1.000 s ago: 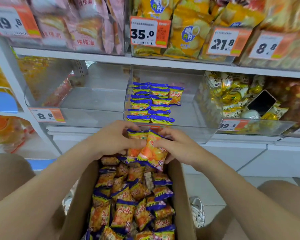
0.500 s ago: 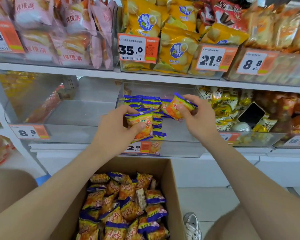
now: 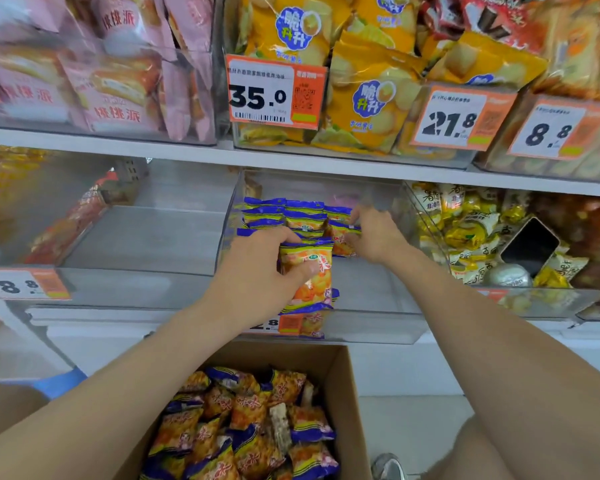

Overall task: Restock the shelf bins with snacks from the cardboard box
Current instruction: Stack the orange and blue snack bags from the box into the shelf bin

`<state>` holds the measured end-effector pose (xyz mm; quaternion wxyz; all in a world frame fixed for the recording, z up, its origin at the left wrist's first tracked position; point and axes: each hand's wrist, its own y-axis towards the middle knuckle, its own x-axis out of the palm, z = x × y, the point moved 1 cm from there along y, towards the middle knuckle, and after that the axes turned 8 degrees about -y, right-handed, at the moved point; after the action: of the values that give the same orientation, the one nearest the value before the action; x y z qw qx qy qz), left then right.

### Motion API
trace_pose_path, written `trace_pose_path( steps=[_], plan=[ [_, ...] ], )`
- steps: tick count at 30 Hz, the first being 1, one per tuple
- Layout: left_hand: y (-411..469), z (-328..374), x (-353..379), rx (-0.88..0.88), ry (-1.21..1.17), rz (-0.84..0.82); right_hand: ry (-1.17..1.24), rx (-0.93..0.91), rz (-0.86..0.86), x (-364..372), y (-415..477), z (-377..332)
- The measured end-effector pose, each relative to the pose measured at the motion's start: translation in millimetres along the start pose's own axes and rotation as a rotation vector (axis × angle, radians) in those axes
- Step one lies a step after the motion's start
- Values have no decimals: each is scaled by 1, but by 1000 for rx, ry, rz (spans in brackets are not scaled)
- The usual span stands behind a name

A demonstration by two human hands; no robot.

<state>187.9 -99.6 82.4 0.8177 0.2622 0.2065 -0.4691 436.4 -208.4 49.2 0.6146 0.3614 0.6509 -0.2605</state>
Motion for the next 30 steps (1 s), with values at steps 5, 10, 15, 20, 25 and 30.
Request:
trace_pose_path(
  steps=[5,10,15,20,25,30],
  plan=[
    [3,-2,-1,-23,-8,-14,161,12,30,5,14,7],
    [0,-1,-5,-151,-150,-78,141,-35,9,8,11,13],
    [-4,3,-12,-277,-342,-64,547,-147,179,-30,-40,-11],
    [-6,8,-15,-204,-439,-32,877,-416,-221,-69,-112,-39],
    [-6,9,-7,-80,-340,32,949,-284,-48,-66,-102,-12],
    [-12,-10,7,84,358,-130,363,-43,220,-38,-70,29]
  ],
)
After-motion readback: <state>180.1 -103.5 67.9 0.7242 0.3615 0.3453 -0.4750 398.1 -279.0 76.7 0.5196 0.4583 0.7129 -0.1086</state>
